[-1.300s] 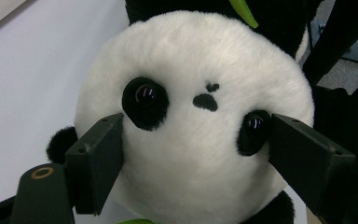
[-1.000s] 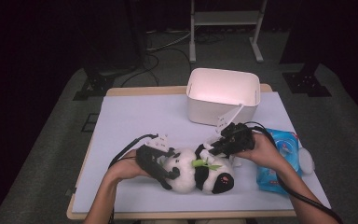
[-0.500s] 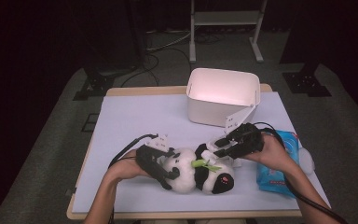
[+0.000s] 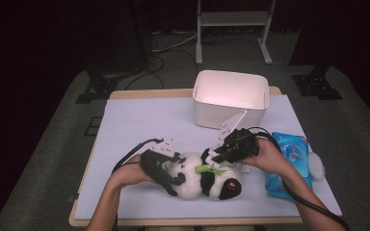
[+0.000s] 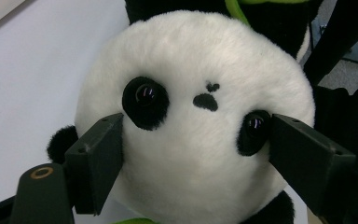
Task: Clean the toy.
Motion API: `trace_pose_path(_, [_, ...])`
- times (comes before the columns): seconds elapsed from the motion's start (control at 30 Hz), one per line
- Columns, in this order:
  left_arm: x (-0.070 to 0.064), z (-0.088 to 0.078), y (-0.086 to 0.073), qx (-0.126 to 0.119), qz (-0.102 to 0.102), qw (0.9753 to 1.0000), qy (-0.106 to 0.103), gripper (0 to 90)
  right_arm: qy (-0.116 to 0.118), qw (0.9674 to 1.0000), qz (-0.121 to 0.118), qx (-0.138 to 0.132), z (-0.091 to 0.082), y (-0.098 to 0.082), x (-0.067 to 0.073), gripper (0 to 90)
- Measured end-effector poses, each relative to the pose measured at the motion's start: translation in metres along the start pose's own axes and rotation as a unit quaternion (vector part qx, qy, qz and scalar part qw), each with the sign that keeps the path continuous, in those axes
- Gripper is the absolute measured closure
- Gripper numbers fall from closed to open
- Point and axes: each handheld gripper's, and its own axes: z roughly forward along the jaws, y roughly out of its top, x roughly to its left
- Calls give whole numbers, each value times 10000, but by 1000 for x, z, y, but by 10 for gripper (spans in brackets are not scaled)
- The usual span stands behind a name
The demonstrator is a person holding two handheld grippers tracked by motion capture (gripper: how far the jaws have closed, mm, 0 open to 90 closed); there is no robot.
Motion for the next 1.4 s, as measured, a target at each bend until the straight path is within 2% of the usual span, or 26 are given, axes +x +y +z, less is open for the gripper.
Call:
trace_pose_path(0.17, [0, 0, 0, 19, -15, 10000, 26, 196, -42, 10000, 58, 2, -8, -13, 3, 750])
trace_pose_path(0.2, [0, 0, 0, 19, -17, 10000, 27, 196, -2, 9999, 106, -105, -11, -21, 6, 754])
trace_pose_path(0.47, [0, 0, 0, 14, -12, 10000, 39, 196, 59, 9992, 227, -331, -20, -48, 13, 755])
trace_pose_path(0.67, [0, 0, 0, 6, -29, 10000, 37, 195, 81, 9991, 330, -251, -23, -62, 12, 758])
trace_pose_path(0.9, [-1, 0, 1, 25, -9, 10000, 47, 195, 132, 9990, 371, -221, -24, -67, 13, 758])
trace_pose_path(0.97, [0, 0, 1, 30, -14, 10000, 49, 196, 167, 9986, 405, -290, -28, -67, 14, 758])
trace_pose_path(1.03, [0, 1, 0, 1, -86, 9999, 55, 196, 176, 9985, 406, -329, -29, -67, 15, 758])
trace_pose_path(1.17, [1, 1, 0, -2, -115, 9999, 68, 195, 289, 9978, 295, -511, -31, -58, 21, 758])
trace_pose_path(1.2, [1, 1, 0, -1, -122, 9999, 84, 195, 334, 9978, 186, -550, -30, -52, 22, 758])
trace_pose_path(1.4, [1, 1, 1, 6, -163, 9998, 124, 195, 393, 9978, 71, -536, -31, -42, 25, 759])
